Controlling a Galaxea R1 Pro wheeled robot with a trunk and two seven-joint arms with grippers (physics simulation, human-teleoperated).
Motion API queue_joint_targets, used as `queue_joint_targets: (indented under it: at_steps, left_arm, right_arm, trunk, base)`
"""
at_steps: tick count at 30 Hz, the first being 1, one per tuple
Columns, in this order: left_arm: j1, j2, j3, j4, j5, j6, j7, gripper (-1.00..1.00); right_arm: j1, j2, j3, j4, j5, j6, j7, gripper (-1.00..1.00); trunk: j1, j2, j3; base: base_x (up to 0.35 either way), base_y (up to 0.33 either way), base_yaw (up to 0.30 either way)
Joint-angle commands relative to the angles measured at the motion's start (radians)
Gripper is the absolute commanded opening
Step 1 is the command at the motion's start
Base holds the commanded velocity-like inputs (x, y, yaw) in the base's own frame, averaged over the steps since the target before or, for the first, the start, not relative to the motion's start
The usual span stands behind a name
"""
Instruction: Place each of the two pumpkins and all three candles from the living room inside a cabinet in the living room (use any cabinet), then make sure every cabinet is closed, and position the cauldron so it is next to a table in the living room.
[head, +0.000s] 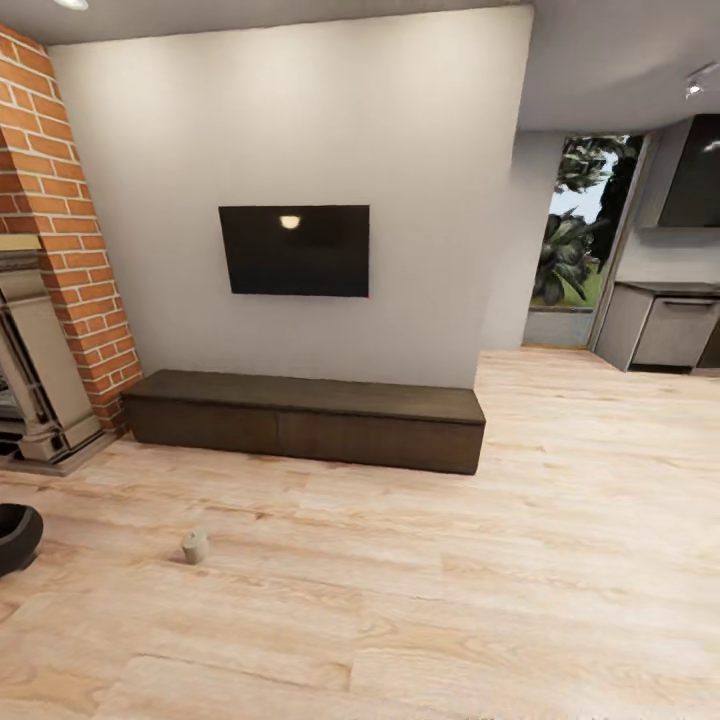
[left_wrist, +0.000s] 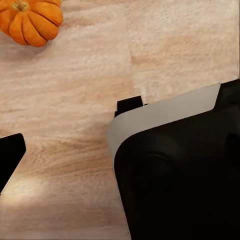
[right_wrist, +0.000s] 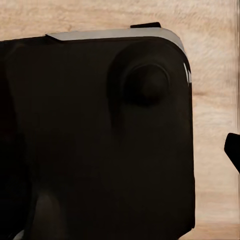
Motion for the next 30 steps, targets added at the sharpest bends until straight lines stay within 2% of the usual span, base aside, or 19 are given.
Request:
queue_joint_targets:
  at_steps: [1,13,16,18,22,30]
  left_arm:
    - [0.0,0.0,-0.009,0.0,-0.003,-0.003,0.001,1.0]
    - [0.0,-0.004,-0.016,0.0,-0.004,-0.003,-0.001,1.0]
    - [0.0,-0.026,-0.02,0.0,-0.004,-0.003,-0.001,1.0]
    - [0.0,-0.036,-0.037,0.0,-0.004,-0.003,-0.001,1.0]
    - [0.0,-0.04,-0.061,0.0,-0.003,-0.003,0.0,1.0]
    - [0.0,-0.044,-0.064,0.0,-0.003,-0.003,0.0,1.0]
  right_arm:
    - [-0.001,0.006,0.0,0.001,-0.011,-0.004,0.004,1.0]
    - [-0.001,0.013,0.0,0.002,-0.014,-0.023,0.002,1.0]
    - [-0.001,0.013,0.0,0.002,-0.017,-0.023,0.002,1.0]
    - [-0.001,0.013,-0.001,0.001,-0.019,-0.023,0.001,1.0]
    - [-0.001,0.013,0.0,0.0,-0.02,-0.033,0.001,1.0]
    - [-0.001,0.013,0.0,0.0,-0.019,-0.038,0.001,1.0]
  trunk:
    - [0.0,0.0,-0.001]
    - [0.0,0.0,-0.001]
    - [0.0,0.0,-0.001]
    - [0.0,0.0,-0.001]
    - [0.0,0.0,-0.001]
    - [0.0,0.0,-0.001]
  base:
    - [0.133,-0.272,-0.29]
    - [0.241,-0.235,-0.29]
    - [0.275,-0.217,-0.29]
    - [0.283,-0.196,-0.249]
    - [0.325,-0.067,-0.083]
    - [0.344,-0.005,-0.007]
